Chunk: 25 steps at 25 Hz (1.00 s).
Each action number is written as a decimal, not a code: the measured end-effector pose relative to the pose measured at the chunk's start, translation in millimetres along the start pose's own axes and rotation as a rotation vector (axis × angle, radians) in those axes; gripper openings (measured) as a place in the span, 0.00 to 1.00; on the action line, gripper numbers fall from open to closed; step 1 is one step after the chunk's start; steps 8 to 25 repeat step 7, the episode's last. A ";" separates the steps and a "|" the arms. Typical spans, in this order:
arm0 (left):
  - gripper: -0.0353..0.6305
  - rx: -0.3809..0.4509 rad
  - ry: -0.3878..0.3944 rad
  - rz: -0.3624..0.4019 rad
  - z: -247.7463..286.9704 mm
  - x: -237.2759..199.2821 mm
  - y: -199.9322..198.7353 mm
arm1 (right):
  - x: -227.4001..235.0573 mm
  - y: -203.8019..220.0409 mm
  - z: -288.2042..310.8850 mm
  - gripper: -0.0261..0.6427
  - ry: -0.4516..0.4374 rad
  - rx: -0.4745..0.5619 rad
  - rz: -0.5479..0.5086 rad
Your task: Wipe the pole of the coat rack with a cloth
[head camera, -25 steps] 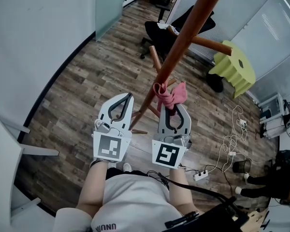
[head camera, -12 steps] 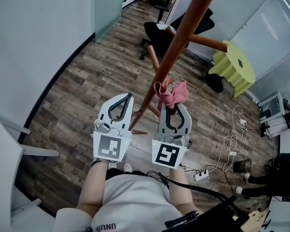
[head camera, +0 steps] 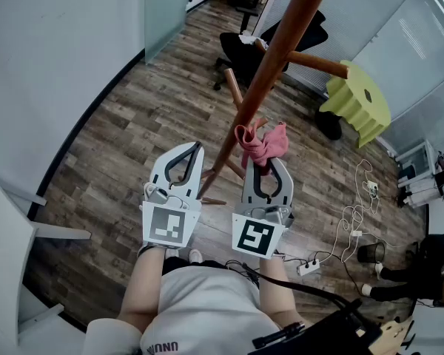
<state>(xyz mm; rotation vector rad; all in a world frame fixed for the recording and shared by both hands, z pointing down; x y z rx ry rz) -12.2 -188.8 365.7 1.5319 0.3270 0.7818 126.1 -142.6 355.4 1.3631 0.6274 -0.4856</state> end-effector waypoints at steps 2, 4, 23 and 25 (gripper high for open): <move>0.07 -0.002 0.000 -0.002 -0.3 -0.5 2.2 | -1.8 -0.4 0.1 0.16 0.001 0.003 -0.002; 0.07 -0.002 0.000 0.001 -0.7 -1.0 4.2 | -3.8 -0.6 0.4 0.16 -0.001 0.002 -0.005; 0.07 -0.002 0.000 0.006 -0.8 -0.4 4.8 | -3.3 -0.4 0.1 0.16 -0.003 0.000 -0.008; 0.07 -0.002 0.000 0.006 -0.8 -0.4 4.8 | -3.3 -0.4 0.1 0.16 -0.003 0.000 -0.008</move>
Point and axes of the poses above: the fingertips, and each gripper's own axes: z forward along the fingers, x to its right, y out of its underside, the point moved 6 cm from there along -z, backward along the fingers, and after that the axes turned 13 degrees about -x, right-handed, at the moved point
